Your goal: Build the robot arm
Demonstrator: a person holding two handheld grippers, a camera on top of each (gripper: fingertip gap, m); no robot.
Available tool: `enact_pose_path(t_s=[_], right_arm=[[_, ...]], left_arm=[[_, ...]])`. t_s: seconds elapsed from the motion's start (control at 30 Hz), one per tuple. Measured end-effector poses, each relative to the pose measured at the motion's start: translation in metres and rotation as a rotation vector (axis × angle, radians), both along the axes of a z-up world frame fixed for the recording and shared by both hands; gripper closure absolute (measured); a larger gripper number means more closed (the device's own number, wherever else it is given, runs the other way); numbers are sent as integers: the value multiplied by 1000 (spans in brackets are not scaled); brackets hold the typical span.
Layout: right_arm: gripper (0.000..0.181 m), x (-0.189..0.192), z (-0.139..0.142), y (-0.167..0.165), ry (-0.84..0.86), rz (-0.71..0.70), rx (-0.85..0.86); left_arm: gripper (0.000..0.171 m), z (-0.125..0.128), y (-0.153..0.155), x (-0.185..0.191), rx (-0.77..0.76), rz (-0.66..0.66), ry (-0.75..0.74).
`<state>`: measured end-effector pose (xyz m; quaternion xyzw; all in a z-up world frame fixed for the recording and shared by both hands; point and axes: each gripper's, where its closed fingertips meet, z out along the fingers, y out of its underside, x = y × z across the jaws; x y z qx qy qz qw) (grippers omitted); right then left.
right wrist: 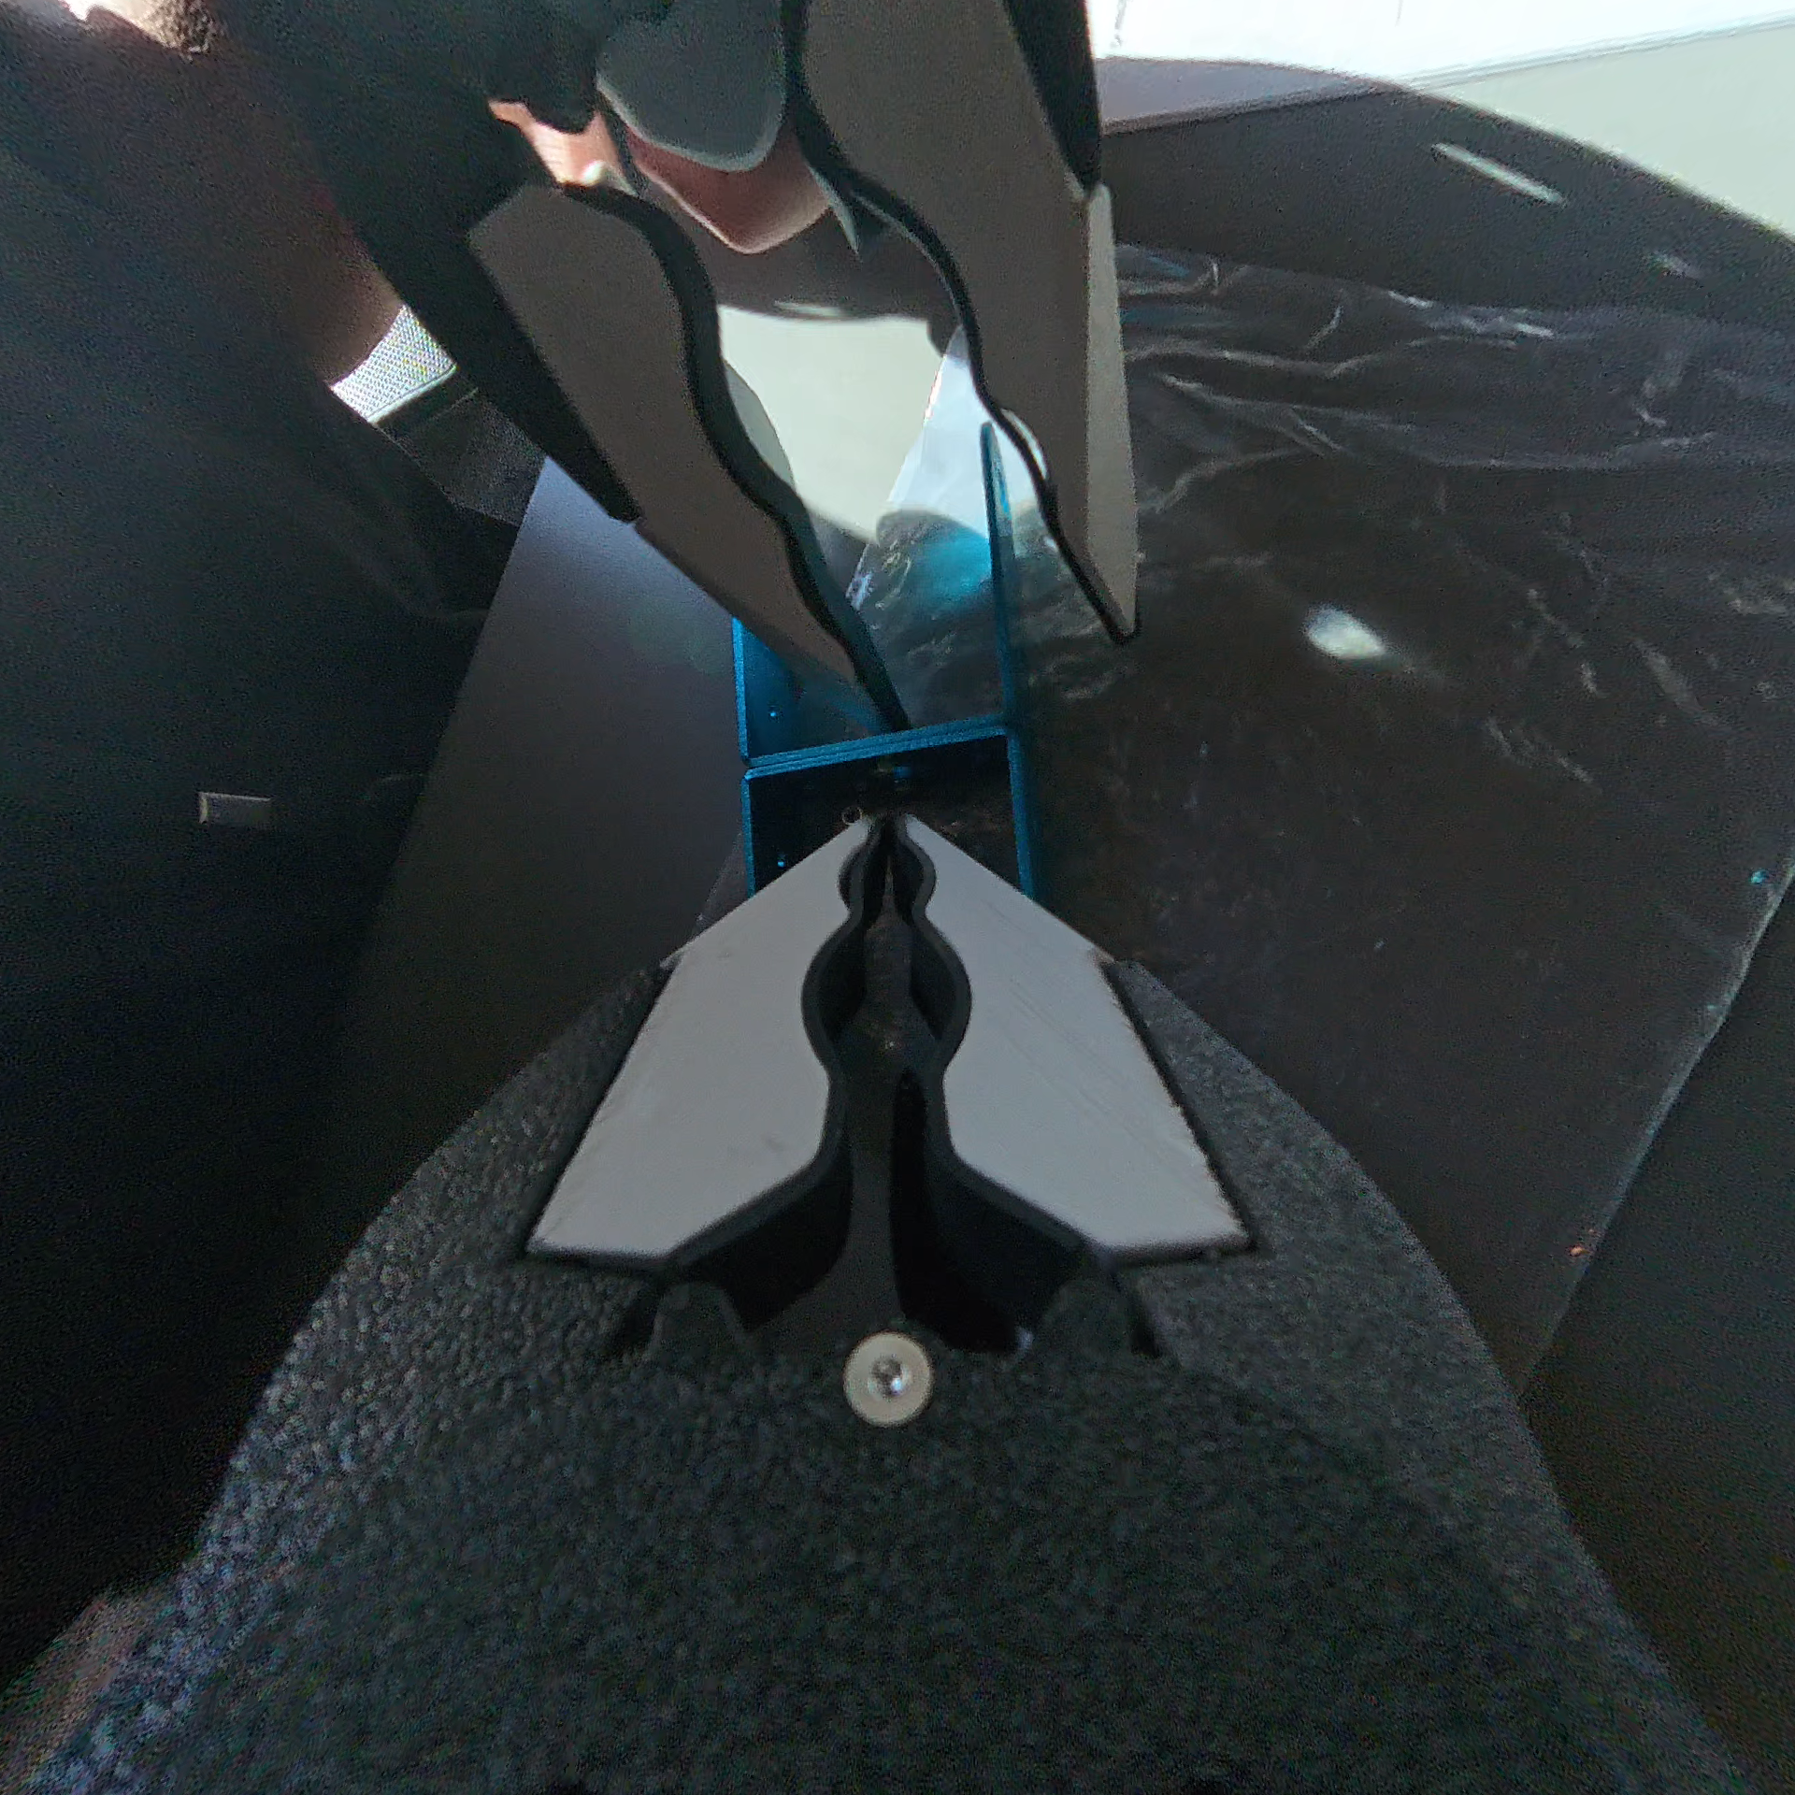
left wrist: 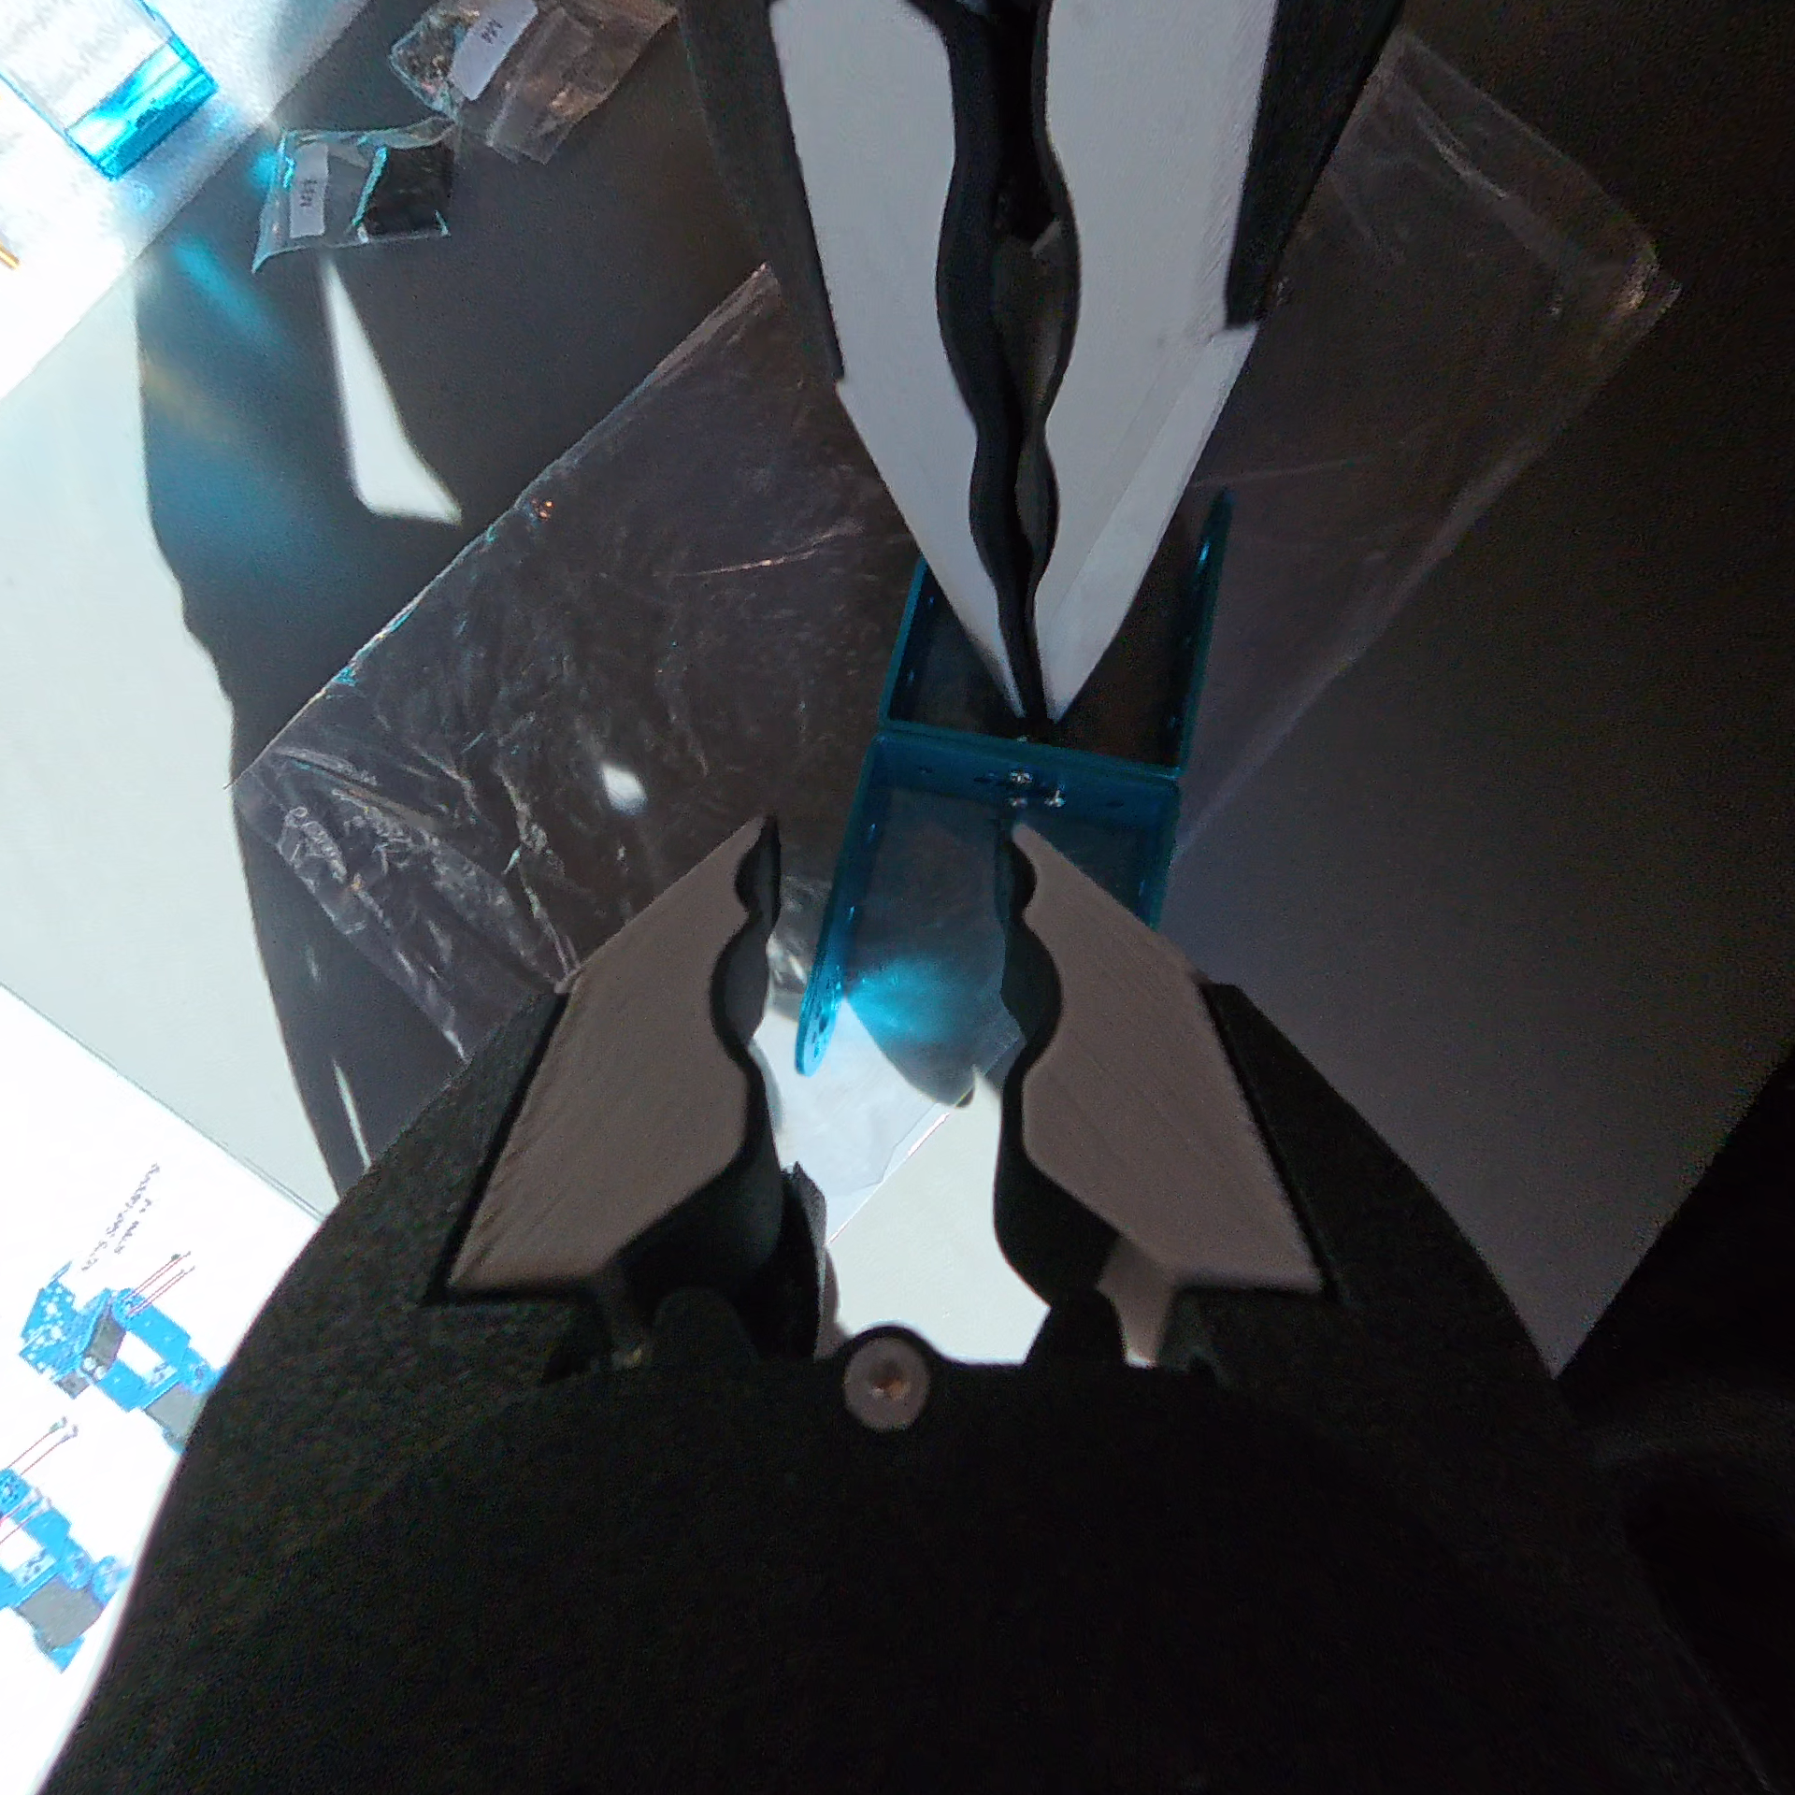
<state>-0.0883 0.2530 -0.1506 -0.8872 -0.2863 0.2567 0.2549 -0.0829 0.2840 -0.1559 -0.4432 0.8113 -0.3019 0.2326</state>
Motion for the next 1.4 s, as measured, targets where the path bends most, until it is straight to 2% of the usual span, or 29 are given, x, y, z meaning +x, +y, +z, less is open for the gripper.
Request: enact_pose_path(t_s=[0.1, 0.23, 0.43, 0.6, 0.73, 0.93, 1.1, 1.2, 1.27, 1.4], right_arm=[[174, -3, 0, -5, -37, 88, 46], [174, -13, 4, -4, -48, 155, 140], [179, -16, -1, -5, -131, 211, 159], [173, -11, -9, -3, -200, 218, 153], [174, -12, -11, -4, -236, 234, 156], [175, -15, -11, -4, -190, 236, 145], [177, -13, -11, -5, -184, 234, 150], [181, -9, -9, -7, -190, 225, 152], [181, -5, -5, -7, -183, 207, 162], [181, 9, -5, -12, -209, 176, 148]], left_arm=[[137, 0, 2, -3, 7, -7, 6], [137, 2, 8, -10, -18, 14, 5], [156, 0, 25, -21, 15, 57, 4], [166, 0, 36, -27, 34, 74, 1], [165, 3, 35, -28, 26, 91, -17], [164, 7, 31, -31, -27, 155, -29], [159, 31, 34, -32, -122, 238, -109], [154, 39, 10, -41, -211, 148, -113], [146, 38, -10, -48, -268, 65, -88], [127, 26, -22, -53, -251, 31, -35]])
